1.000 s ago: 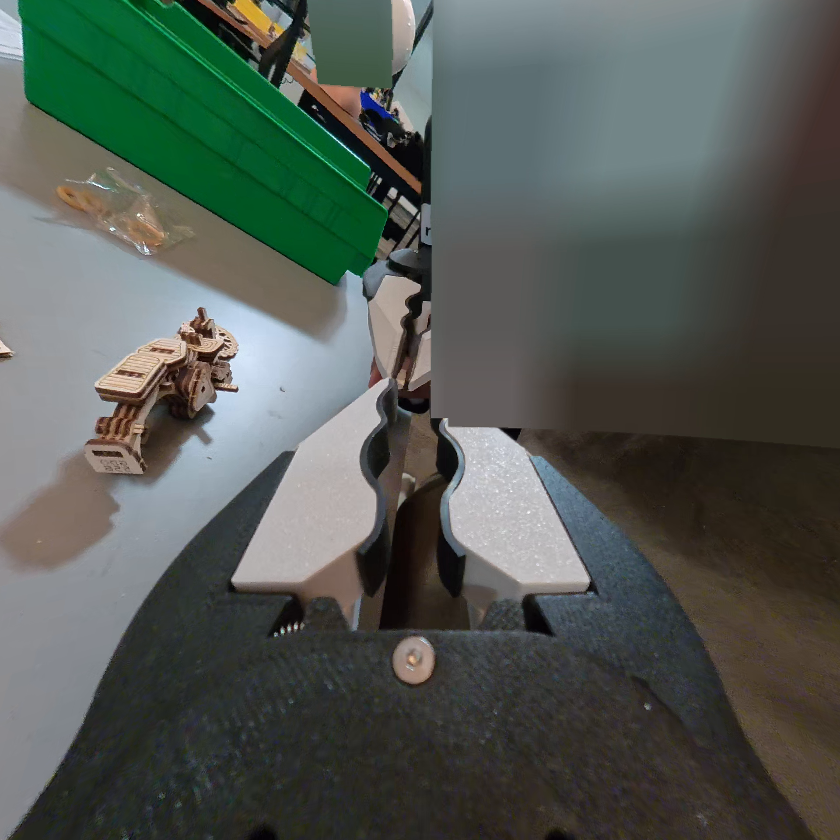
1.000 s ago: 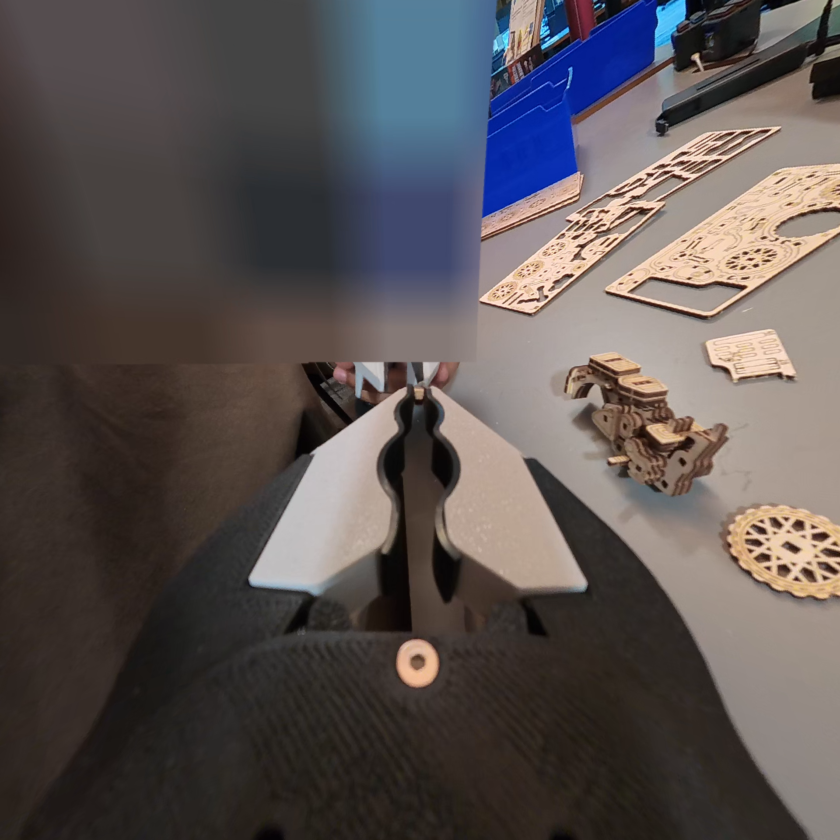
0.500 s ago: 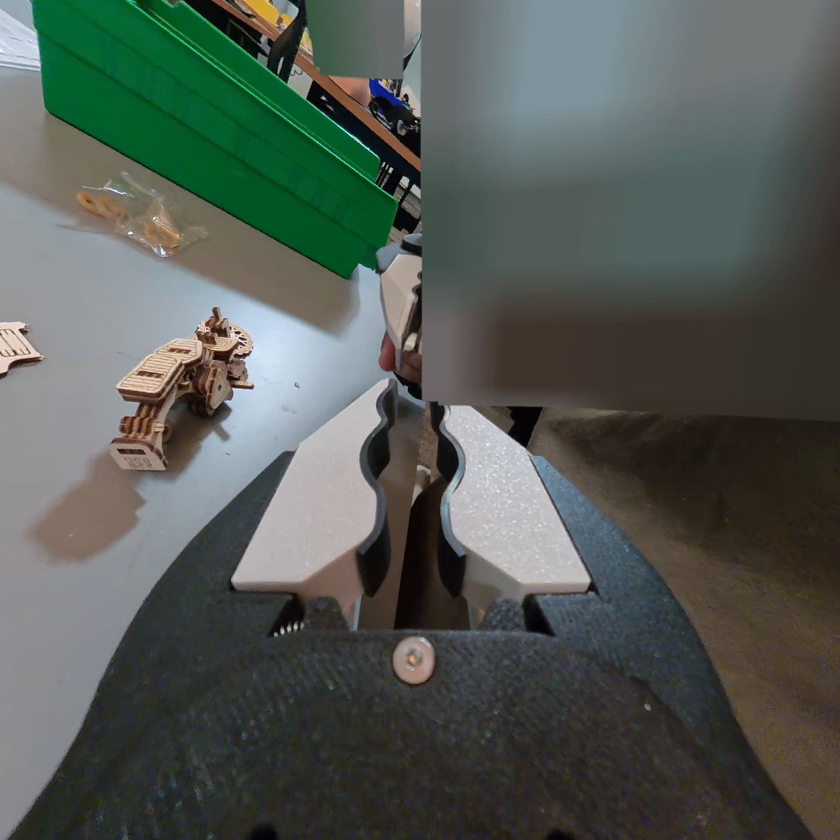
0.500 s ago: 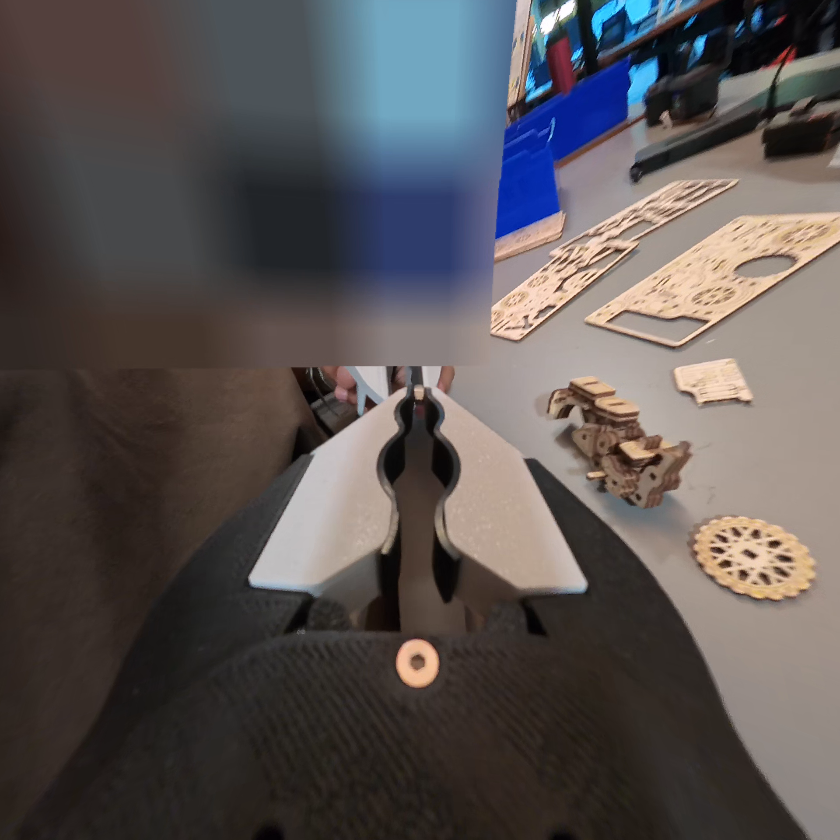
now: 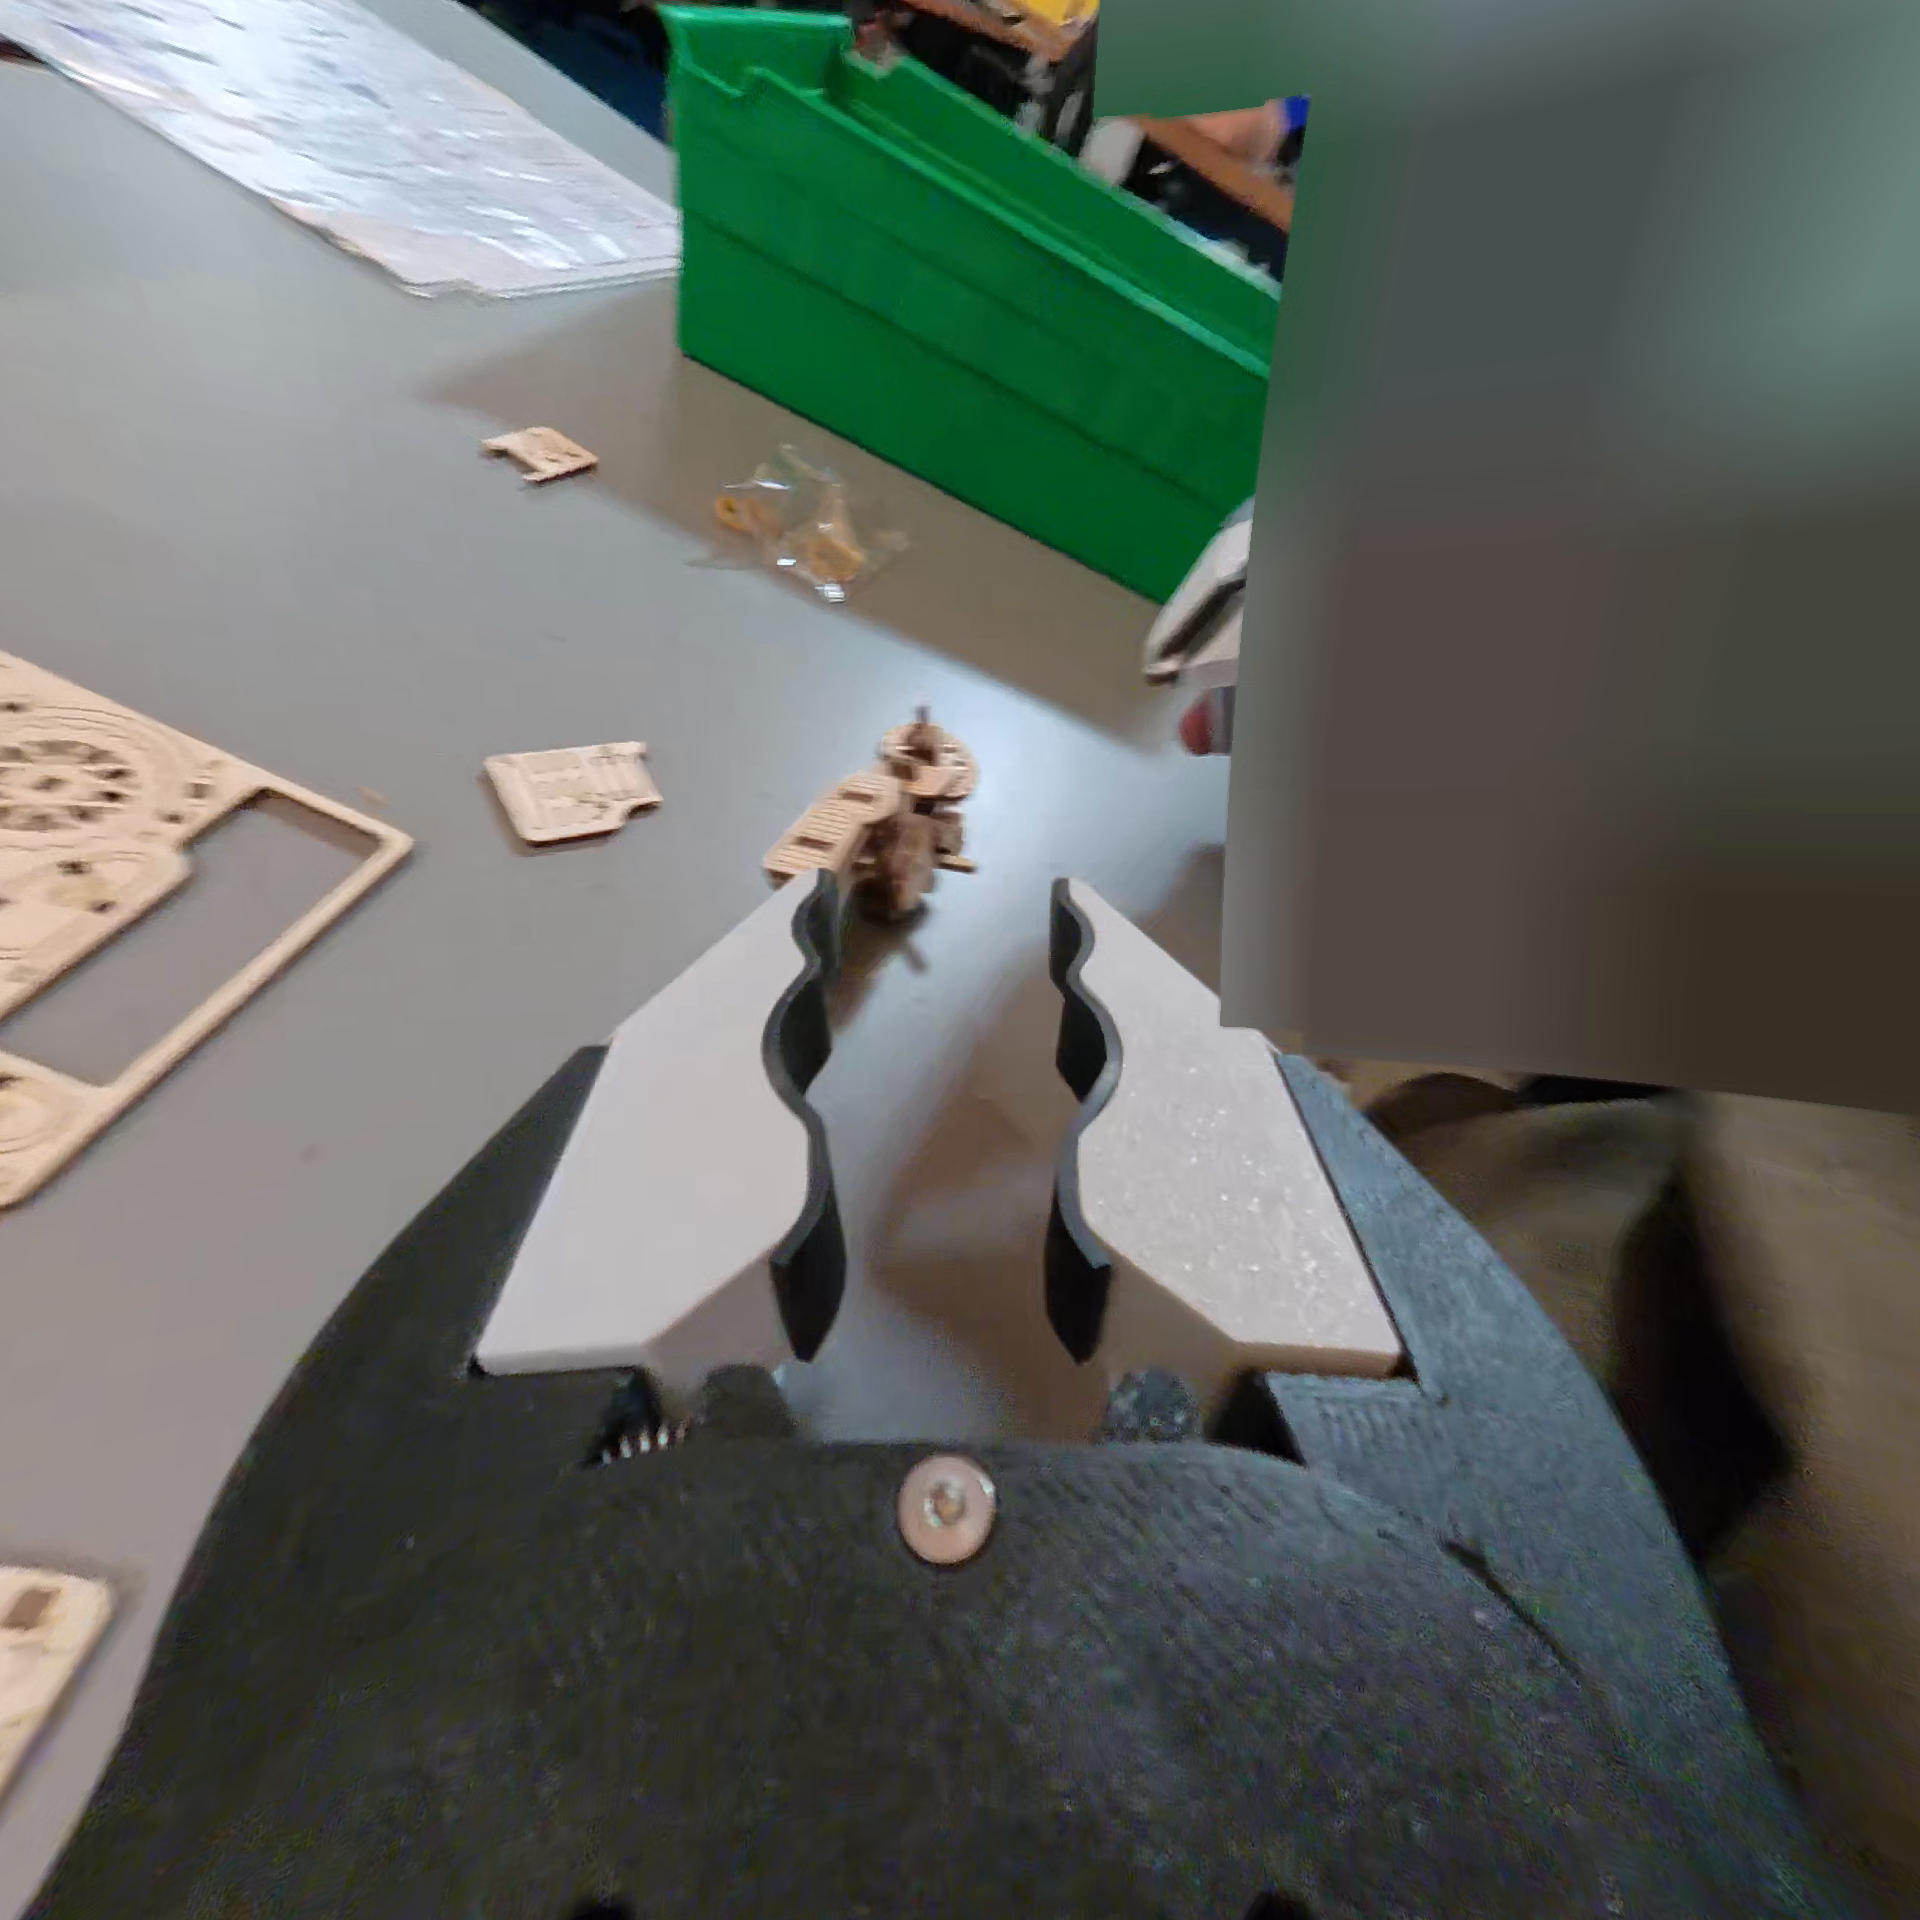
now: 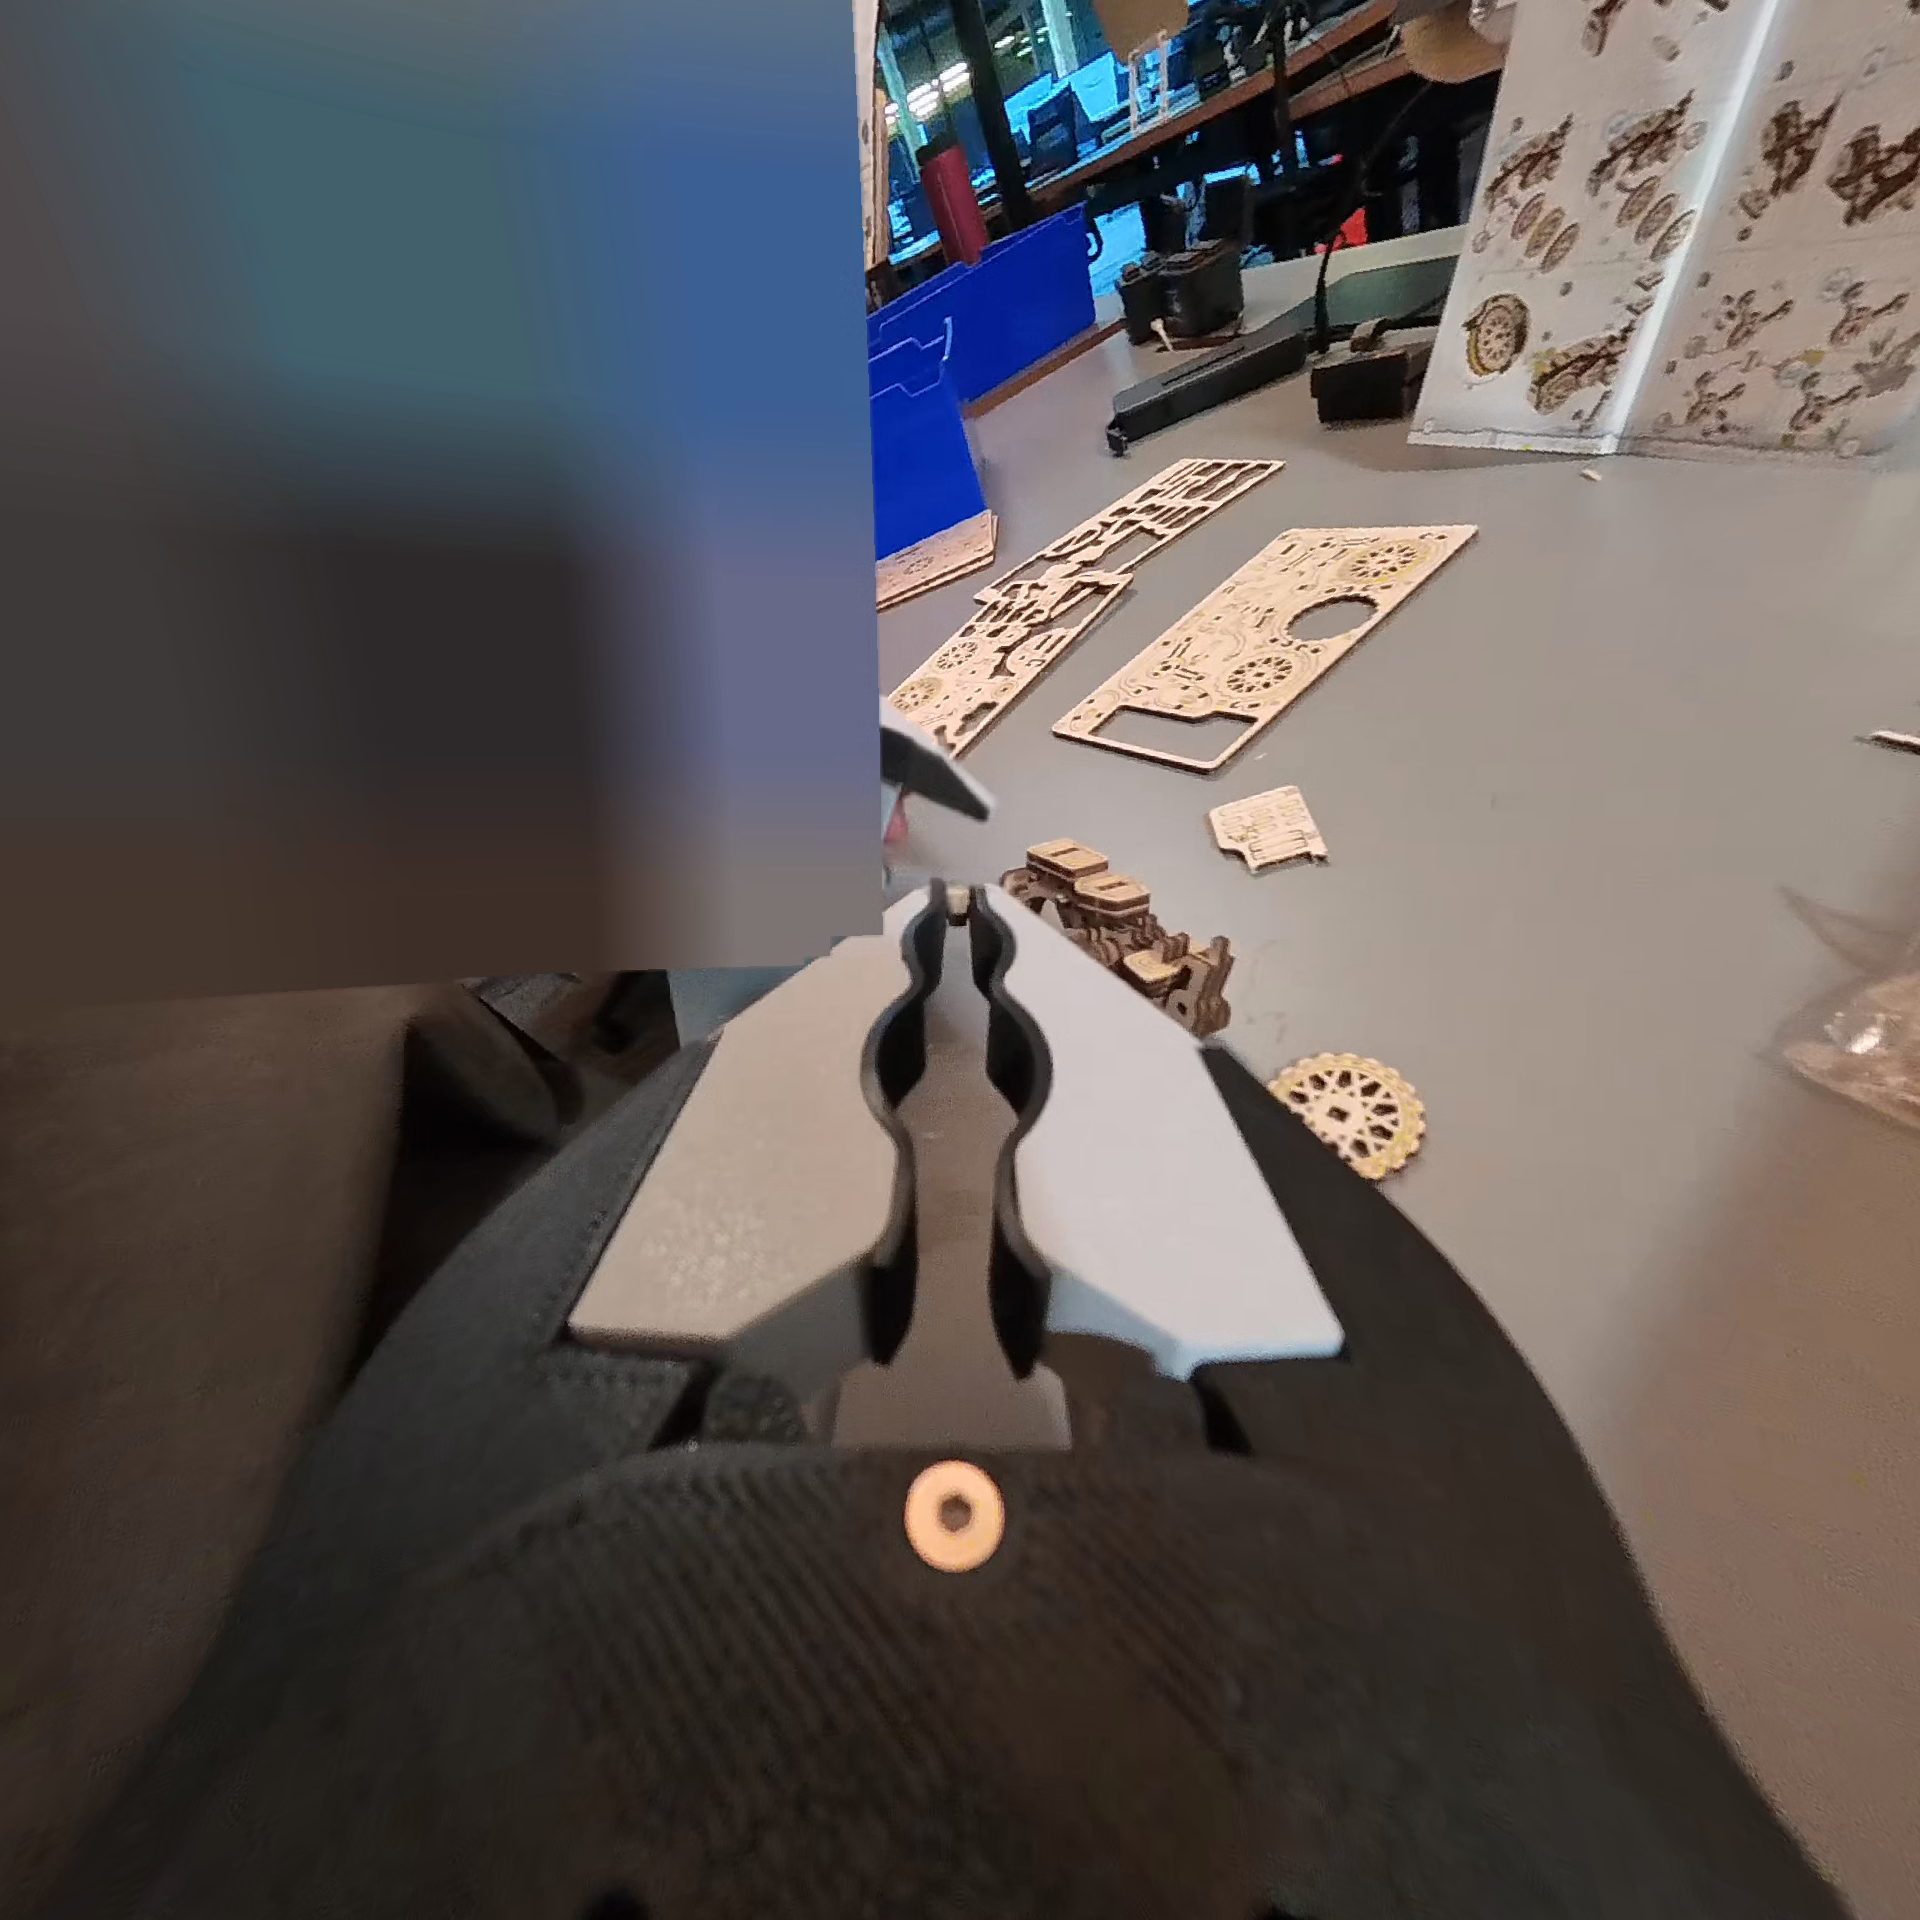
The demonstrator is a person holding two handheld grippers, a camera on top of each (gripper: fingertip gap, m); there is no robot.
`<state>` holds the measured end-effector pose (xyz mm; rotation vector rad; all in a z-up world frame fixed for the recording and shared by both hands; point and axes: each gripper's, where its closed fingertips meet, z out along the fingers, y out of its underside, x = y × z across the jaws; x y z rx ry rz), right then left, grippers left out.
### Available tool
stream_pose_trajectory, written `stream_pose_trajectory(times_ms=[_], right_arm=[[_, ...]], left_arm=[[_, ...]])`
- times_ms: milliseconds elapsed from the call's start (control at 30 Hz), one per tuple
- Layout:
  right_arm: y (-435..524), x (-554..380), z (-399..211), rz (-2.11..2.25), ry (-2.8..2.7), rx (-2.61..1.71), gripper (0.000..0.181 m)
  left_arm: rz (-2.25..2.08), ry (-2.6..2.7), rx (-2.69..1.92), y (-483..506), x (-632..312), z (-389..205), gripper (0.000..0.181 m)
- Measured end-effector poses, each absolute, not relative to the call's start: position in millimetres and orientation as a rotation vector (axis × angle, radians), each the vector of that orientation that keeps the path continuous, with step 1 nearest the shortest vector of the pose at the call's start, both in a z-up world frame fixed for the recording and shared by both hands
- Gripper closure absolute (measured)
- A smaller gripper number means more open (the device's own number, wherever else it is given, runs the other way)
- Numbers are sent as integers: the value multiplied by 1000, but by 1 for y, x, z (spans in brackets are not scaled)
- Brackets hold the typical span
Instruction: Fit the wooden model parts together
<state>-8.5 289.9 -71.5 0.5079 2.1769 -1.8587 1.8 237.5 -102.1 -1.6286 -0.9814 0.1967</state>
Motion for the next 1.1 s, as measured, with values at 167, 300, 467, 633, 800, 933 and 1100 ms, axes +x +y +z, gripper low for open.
stream_pose_trajectory(times_ms=[167, 300, 467, 633, 800, 933, 1100], right_arm=[[293, -10, -70, -1852, 2187, 516, 179], [295, -4, -66, -1858, 2203, 468, 179], [294, 4, -67, -1846, 2271, 400, 179], [291, 7, -80, -1788, 2373, 366, 179], [288, 9, -93, -1726, 2431, 361, 179], [286, 9, -98, -1699, 2452, 365, 178], [288, 6, -100, -1693, 2450, 389, 179]], left_arm=[[296, -1091, -1830, 225, -19, -129, 124], [149, -1119, -1923, 231, -17, -149, 136], [-2, -1149, -1843, 237, -12, -145, 144], [-114, -1164, -1849, 246, 5, -148, 147], [-175, -1175, -1858, 249, 11, -148, 148], [-96, -1200, -1833, 241, -4, -140, 142], [-63, -1152, -1888, 246, -9, -132, 149]])
